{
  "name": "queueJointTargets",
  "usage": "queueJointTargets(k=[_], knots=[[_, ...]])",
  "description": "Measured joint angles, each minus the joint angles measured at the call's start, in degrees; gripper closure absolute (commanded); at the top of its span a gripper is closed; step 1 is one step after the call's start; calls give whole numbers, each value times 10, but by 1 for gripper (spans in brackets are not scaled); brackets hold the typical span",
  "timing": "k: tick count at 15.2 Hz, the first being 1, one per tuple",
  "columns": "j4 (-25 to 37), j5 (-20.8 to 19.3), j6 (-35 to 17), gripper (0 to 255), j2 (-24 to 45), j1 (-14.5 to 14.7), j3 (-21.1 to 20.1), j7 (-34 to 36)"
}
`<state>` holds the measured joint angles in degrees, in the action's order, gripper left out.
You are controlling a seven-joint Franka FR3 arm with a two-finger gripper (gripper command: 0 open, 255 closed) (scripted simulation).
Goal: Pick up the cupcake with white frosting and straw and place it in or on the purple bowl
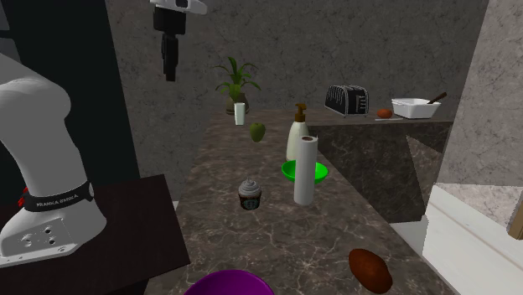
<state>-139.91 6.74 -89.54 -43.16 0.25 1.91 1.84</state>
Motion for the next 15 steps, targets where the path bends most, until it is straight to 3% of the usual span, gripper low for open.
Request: queueJointTargets(k=[2,7,15], knots=[[-10,-5,-8,0,-4,2,4,-13],[-80,-56,-86,0,-11,14,58,-154],[-162,-138,-267,0,50,39,170,-406]])
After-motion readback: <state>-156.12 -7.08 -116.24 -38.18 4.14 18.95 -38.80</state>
